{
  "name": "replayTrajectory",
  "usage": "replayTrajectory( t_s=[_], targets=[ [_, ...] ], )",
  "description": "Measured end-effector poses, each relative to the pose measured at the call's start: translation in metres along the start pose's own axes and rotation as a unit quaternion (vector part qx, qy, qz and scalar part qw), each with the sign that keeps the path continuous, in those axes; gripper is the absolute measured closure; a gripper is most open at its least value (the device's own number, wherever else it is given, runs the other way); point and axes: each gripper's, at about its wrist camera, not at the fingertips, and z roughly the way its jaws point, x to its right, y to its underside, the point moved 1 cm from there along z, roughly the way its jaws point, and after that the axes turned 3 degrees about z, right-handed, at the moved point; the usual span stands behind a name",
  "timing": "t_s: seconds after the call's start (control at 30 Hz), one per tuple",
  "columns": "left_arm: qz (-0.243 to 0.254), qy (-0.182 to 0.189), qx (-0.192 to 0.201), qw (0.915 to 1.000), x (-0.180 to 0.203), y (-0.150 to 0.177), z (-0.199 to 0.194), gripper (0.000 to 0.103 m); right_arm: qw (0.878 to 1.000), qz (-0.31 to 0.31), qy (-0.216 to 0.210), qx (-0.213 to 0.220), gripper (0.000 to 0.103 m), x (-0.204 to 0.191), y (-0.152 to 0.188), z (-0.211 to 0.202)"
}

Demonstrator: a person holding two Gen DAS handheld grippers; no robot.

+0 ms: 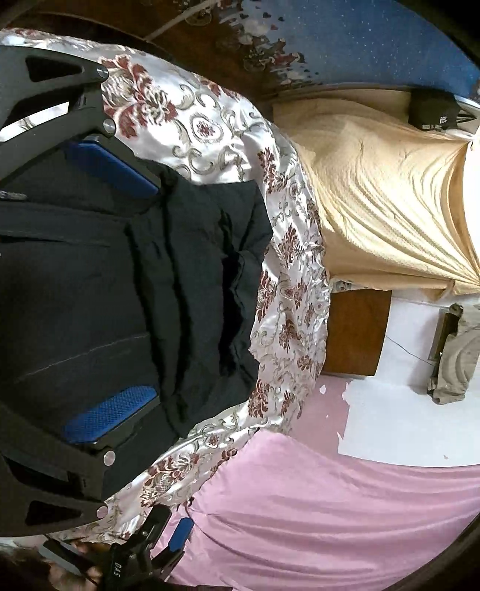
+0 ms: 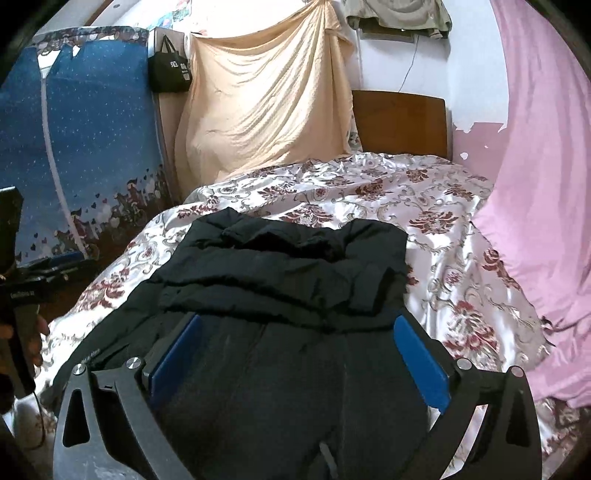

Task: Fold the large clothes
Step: 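Raise both open tools away from the folded black jacket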

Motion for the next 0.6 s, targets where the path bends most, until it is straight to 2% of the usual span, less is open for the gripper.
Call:
replayTrajectory(
  t_s=[0.37,0.6],
  targets=[
    [-0.001,0.005,-0.019,0.9998,-0.004,0.04,-0.041,0.0,0.999,-0.018,0.01,-0.025,0.002,-0.007,0.035,-0.047],
    [-0.003,0.007,-0.029,0.9995,-0.009,0.076,-0.072,0.0,0.998,-0.038,0.025,-0.039,0.002,-0.019,0.054,-0.074]
  ],
)
